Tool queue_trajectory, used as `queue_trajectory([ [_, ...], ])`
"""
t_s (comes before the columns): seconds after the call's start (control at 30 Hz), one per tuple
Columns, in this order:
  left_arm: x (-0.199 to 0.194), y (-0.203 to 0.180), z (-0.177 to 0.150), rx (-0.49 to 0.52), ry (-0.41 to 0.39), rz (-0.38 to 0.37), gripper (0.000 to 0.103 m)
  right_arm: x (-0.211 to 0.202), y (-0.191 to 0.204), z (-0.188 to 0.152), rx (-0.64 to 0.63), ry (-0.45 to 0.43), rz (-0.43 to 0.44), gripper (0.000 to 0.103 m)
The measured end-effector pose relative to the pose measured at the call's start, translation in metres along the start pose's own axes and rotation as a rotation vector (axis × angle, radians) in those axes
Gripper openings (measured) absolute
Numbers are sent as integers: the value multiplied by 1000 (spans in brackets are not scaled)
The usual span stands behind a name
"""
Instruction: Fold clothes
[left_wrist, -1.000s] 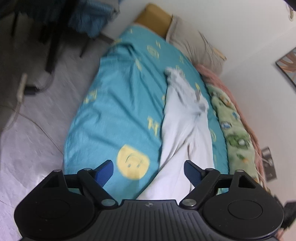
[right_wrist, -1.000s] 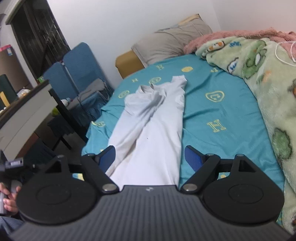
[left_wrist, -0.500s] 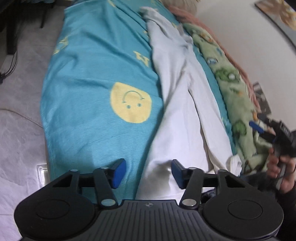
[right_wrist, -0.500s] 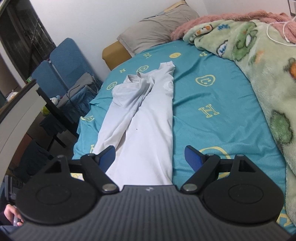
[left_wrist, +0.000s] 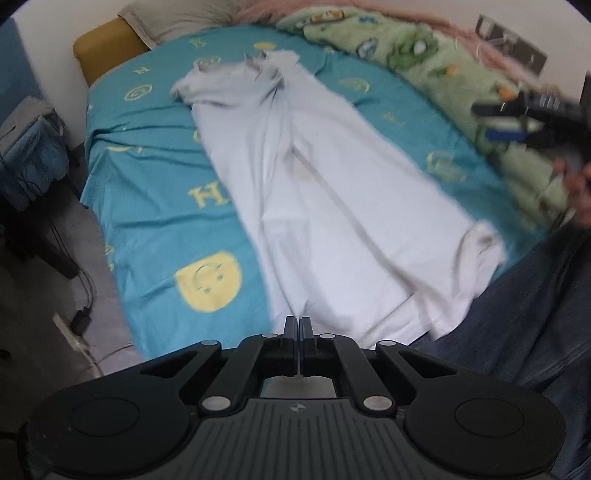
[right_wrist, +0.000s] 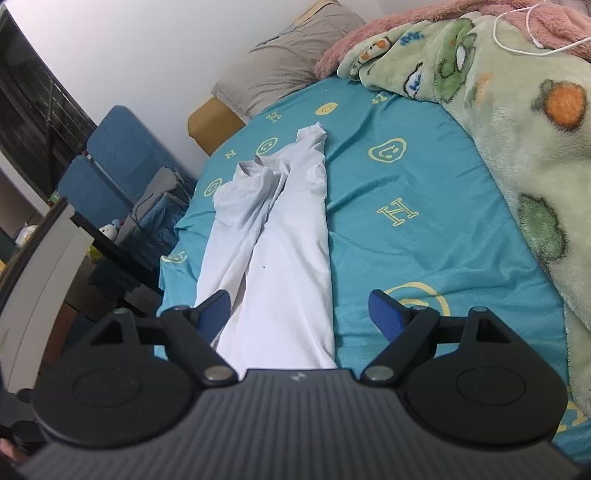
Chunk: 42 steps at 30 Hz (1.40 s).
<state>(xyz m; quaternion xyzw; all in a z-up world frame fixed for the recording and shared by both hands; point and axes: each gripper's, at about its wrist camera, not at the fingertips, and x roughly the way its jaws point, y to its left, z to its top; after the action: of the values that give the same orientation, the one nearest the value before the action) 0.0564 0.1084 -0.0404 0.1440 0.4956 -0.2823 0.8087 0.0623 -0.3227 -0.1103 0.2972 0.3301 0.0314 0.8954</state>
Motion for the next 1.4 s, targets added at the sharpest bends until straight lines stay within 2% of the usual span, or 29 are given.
queue_trajectory([
  [0.1, -5, -37, 11, 8, -30, -37, 0, -1, -1, 0, -6, 2, 1, 83],
  [0.17, 6, -60, 14, 5, 5, -89, 0, 1, 0, -2, -19, 16, -1, 83],
  [0.27, 34, -82, 11, -21, 105, -162, 2, 7, -1, -8, -28, 75, 10, 83],
  [0.3, 41, -84, 9, -49, 125, -190, 6, 10, -1, -11, -29, 98, 17, 83],
  [0.33, 45, -81, 8, -88, 124, -218, 15, 12, -2, -13, -26, 124, 26, 83],
  [0.37, 46, -75, 7, -138, 104, -245, 19, 16, -4, -17, -7, 163, 48, 83],
  [0.47, 44, -42, 9, -323, 15, -266, 42, 27, -12, -29, 60, 278, 96, 83],
  [0.53, 46, -10, 5, -510, -48, -259, 66, 35, -16, -35, 99, 335, 105, 83],
  [0.6, 56, 22, -3, -730, -61, -258, 70, 42, -20, -40, 131, 370, 97, 83],
  [0.63, 62, 33, -8, -801, -54, -254, 70, 45, -21, -42, 140, 383, 86, 77],
  [0.73, 79, 52, -16, -917, -22, -189, 74, 54, -26, -50, 163, 433, 51, 70],
  [0.9, 98, 61, -17, -920, 33, -8, 76, 58, -32, -56, 176, 455, 13, 70],
  [0.97, 105, 59, -19, -905, 72, 31, 76, 59, -32, -57, 176, 461, 12, 70],
  [1.03, 114, 55, -22, -888, 110, 19, 82, 59, -31, -59, 175, 469, 22, 70],
  [1.1, 118, 47, -20, -841, 131, -25, 88, 57, -30, -62, 174, 487, 38, 70],
  [1.23, 125, 29, -19, -768, 207, -110, 88, 51, -23, -70, 147, 531, 58, 70],
  [1.27, 124, 24, -19, -749, 219, -128, 85, 49, -23, -71, 145, 536, 56, 70],
  [1.33, 121, 15, -18, -711, 232, -150, 71, 47, -23, -73, 147, 550, 54, 70],
  [1.4, 117, 7, -17, -680, 237, -128, 58, 47, -19, -75, 124, 566, 47, 68],
])
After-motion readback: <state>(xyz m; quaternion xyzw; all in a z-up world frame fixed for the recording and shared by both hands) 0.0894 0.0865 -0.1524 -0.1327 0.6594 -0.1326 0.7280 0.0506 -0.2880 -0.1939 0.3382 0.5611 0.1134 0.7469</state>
